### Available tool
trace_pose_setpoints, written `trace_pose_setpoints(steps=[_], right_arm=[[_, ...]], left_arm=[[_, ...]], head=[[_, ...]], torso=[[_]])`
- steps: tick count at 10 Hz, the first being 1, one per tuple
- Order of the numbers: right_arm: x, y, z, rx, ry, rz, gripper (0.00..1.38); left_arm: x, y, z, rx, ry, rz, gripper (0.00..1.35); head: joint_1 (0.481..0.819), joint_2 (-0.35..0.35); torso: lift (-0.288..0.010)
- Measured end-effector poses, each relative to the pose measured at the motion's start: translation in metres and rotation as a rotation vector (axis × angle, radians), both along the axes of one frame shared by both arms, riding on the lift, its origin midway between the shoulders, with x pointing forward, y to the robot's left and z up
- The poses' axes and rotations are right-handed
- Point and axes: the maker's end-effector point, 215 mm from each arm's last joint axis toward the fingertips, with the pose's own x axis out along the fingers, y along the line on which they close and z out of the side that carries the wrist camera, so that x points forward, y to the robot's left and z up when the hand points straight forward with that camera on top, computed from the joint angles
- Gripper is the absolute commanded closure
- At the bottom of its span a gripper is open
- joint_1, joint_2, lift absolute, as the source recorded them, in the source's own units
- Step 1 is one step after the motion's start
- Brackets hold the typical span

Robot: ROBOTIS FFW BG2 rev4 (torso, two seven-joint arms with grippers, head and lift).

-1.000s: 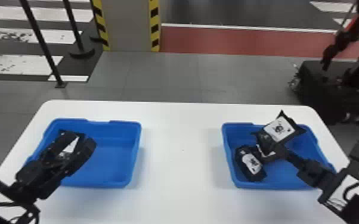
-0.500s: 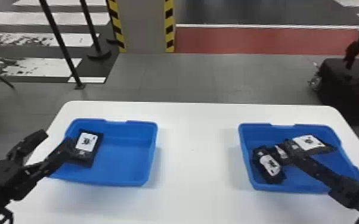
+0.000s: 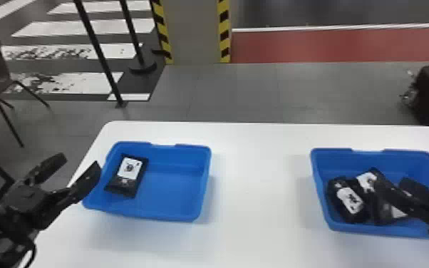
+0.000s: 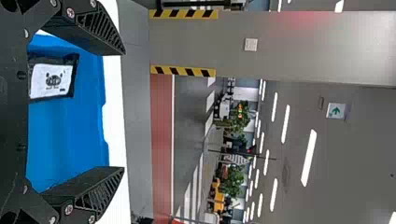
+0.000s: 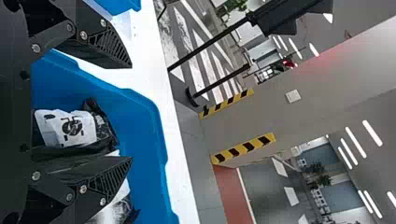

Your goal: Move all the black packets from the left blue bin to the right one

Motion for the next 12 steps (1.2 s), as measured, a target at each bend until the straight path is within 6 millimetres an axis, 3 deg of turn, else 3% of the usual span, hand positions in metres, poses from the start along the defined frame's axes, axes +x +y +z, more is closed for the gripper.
trace_pose_setpoints(steps=[3, 7, 8, 12], right_arm=[[0.002, 0.040, 0.042, -0.113, -0.152, 0.033, 0.36], [-0.001, 0.070, 0.067, -0.072, -0.216, 0.079, 0.36], [-0.001, 0.072, 0.070, -0.066, -0.222, 0.084, 0.36], [-0.002, 0.076, 0.065, -0.039, -0.213, 0.094, 0.36]], left_arm=[[0.002, 0.019, -0.011, 0.072, 0.052, 0.056, 0.16], [0.014, 0.031, -0.053, 0.089, 0.237, 0.111, 0.16], [0.022, 0.030, -0.063, 0.096, 0.277, 0.112, 0.16], [0.072, -0.008, -0.092, 0.108, 0.402, 0.064, 0.16]], head=[[0.695, 0.212], [0.695, 0.264], [0.695, 0.266], [0.695, 0.215]], torso=[[-0.110], [-0.110], [-0.110], [-0.110]])
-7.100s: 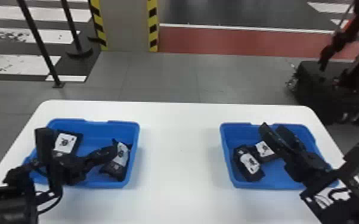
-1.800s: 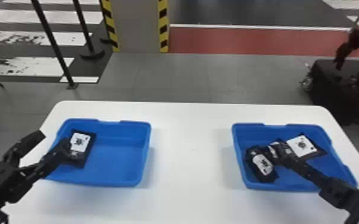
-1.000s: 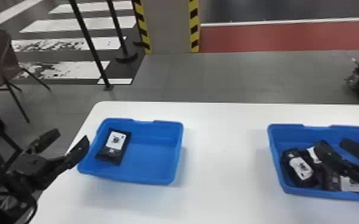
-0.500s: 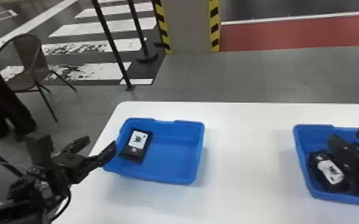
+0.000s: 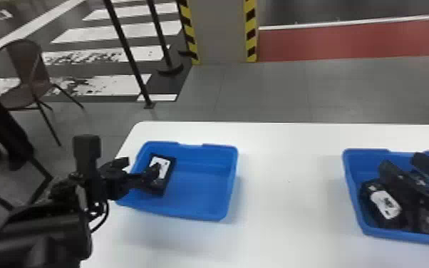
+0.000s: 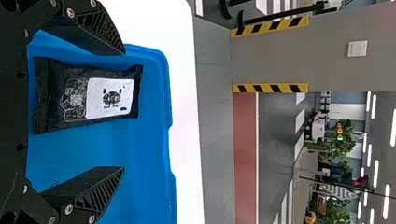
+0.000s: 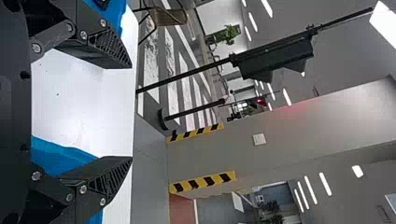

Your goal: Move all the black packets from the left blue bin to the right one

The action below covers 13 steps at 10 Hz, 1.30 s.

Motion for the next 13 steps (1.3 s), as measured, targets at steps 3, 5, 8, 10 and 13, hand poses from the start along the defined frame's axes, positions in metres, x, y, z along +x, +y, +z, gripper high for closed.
trace_pose_setpoints(steps=[3, 5, 8, 10, 13], right_arm=[[-0.002, 0.002, -0.003, 0.016, 0.007, 0.013, 0.36], [-0.003, 0.003, -0.004, 0.025, 0.012, 0.019, 0.36], [-0.003, 0.005, -0.007, 0.039, 0.019, 0.027, 0.36], [-0.003, 0.005, -0.009, 0.044, 0.022, 0.031, 0.36], [-0.002, 0.006, -0.008, 0.047, 0.021, 0.033, 0.36]], left_arm=[[0.008, -0.012, -0.016, 0.014, 0.077, 0.029, 0.16], [0.010, -0.012, -0.022, 0.042, 0.114, 0.058, 0.16], [0.012, -0.001, -0.038, 0.071, 0.178, 0.103, 0.16], [0.016, 0.005, -0.053, 0.084, 0.226, 0.117, 0.17], [0.036, -0.005, -0.064, 0.091, 0.263, 0.085, 0.18]], head=[[0.695, 0.202], [0.695, 0.201], [0.695, 0.215], [0.695, 0.222], [0.695, 0.207]], torso=[[-0.110], [-0.110], [-0.110], [-0.110], [-0.110]])
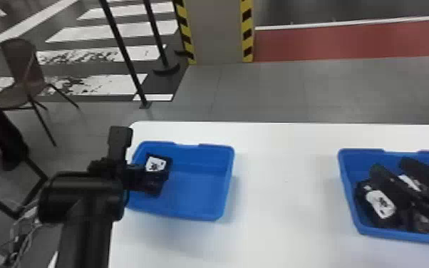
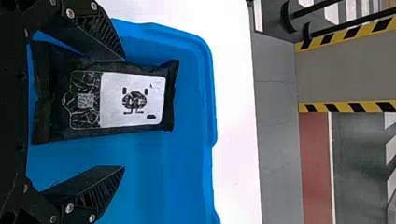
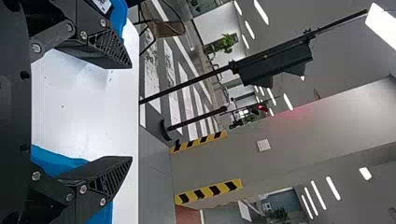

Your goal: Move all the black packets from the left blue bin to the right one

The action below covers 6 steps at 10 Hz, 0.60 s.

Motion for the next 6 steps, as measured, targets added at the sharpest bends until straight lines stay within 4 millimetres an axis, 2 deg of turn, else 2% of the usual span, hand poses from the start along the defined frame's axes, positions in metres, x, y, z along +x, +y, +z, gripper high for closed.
trace_pose_setpoints(steps=[2, 3, 4, 5, 6], right_arm=[[-0.002, 0.001, -0.002, 0.009, 0.005, 0.003, 0.36], [-0.003, 0.001, -0.003, 0.014, 0.008, 0.004, 0.36], [-0.003, 0.001, -0.003, 0.015, 0.008, 0.004, 0.36], [-0.002, 0.002, -0.002, 0.016, 0.005, 0.006, 0.36], [-0.001, 0.003, -0.001, 0.017, 0.004, 0.008, 0.36]], left_arm=[[0.000, -0.005, -0.003, -0.010, 0.019, 0.001, 0.18], [-0.002, -0.006, -0.006, -0.013, 0.037, 0.007, 0.23], [-0.003, -0.008, -0.011, -0.016, 0.060, 0.008, 0.38], [-0.004, -0.012, -0.014, -0.016, 0.086, 0.004, 0.62], [-0.005, -0.014, -0.015, -0.014, 0.112, 0.004, 0.67]], head=[[0.695, 0.203], [0.695, 0.203], [0.695, 0.201], [0.695, 0.197], [0.695, 0.195]], torso=[[-0.110], [-0.110], [-0.110], [-0.110], [-0.110]])
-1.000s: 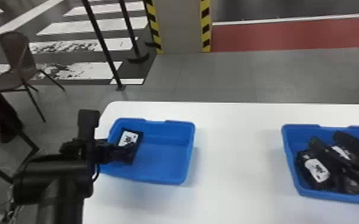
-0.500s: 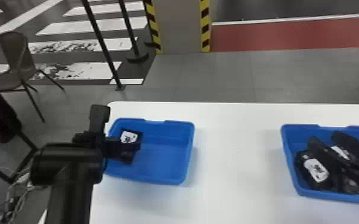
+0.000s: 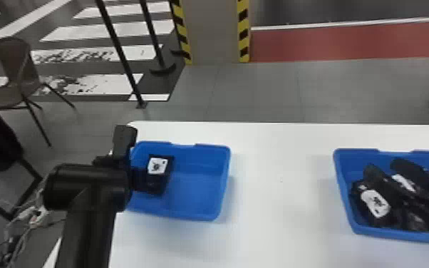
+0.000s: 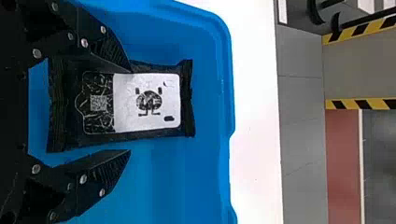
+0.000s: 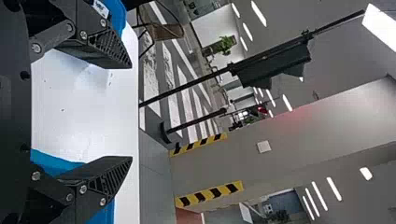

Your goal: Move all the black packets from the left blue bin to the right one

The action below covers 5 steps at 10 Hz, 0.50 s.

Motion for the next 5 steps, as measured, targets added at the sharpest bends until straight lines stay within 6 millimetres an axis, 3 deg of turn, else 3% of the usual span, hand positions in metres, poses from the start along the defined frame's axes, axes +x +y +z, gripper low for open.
trace_pose_setpoints(steps=[2, 5], right_arm=[[0.0002, 0.0008, 0.0002, 0.004, 0.000, 0.003, 0.36], [0.0001, 0.0013, -0.0001, 0.010, 0.000, 0.005, 0.36]], left_arm=[[-0.0034, 0.0023, -0.0004, 0.007, 0.032, 0.011, 1.21], [-0.0071, 0.0085, -0.0025, 0.020, 0.035, 0.015, 1.21]], head=[[0.695, 0.197], [0.695, 0.206]], torso=[[-0.110], [-0.110]])
